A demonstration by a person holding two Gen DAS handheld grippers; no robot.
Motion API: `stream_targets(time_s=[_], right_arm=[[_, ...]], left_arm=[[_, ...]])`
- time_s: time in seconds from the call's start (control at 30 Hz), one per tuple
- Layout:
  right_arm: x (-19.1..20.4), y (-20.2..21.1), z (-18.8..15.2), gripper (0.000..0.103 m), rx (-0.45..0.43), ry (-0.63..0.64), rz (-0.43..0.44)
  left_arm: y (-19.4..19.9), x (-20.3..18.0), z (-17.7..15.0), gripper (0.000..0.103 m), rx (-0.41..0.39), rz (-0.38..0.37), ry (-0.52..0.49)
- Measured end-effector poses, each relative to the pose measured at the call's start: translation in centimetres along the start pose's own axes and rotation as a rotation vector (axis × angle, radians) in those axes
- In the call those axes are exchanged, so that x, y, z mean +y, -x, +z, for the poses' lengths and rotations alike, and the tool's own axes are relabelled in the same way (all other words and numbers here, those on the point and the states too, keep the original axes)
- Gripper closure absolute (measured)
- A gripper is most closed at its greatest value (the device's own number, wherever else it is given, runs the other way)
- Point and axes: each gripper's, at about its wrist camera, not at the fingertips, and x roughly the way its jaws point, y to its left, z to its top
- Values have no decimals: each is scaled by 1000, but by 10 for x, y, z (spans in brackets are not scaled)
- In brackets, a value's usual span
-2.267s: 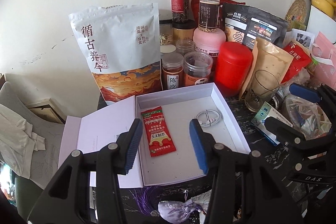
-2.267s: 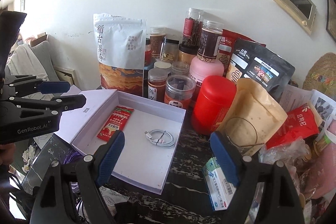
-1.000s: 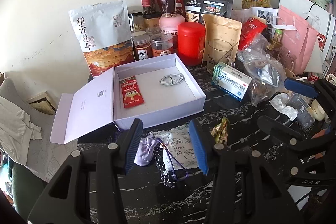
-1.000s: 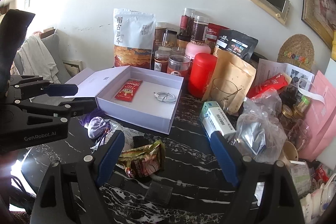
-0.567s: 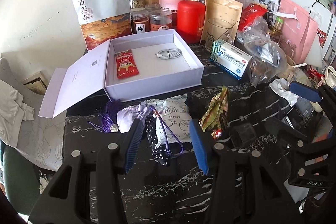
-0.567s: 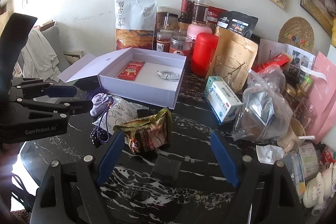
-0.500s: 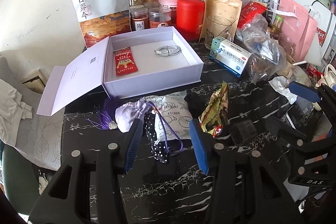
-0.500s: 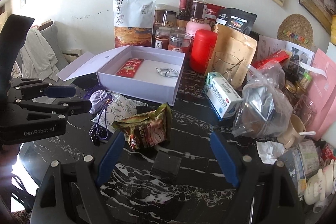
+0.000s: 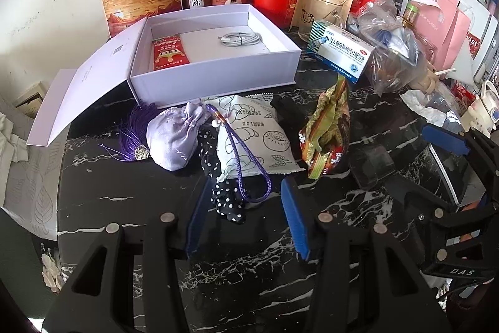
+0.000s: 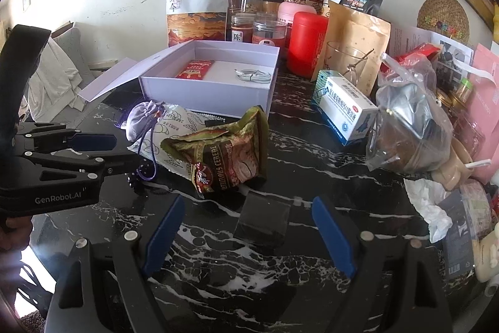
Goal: Organize objects
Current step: 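Grasp black polka-dot item with left tool while right tool grasps black case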
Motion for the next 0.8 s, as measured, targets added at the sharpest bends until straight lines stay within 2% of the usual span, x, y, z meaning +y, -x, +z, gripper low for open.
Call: stream_targets(time_s=[0.23, 0.47, 0.6, 0.7, 0.8], right_arm=[[-7, -22, -9, 19, 28, -11, -44], [-14, -37, -16, 19, 56, -39, -8], [-18, -39, -17, 21, 55, -55, 15], [-18, -43, -19, 33, 68, -60, 41], [-18, -46, -20, 49, 81, -65, 54]], left_arm=[[-21, 11, -10, 59, 41, -7, 31], [-43, 15, -20, 59, 80, -29, 45], [-47, 19, -24, 71, 84, -27, 45], [-47, 21, -27, 77, 73, -14, 30], [-48, 22, -26, 85, 68, -9, 21]])
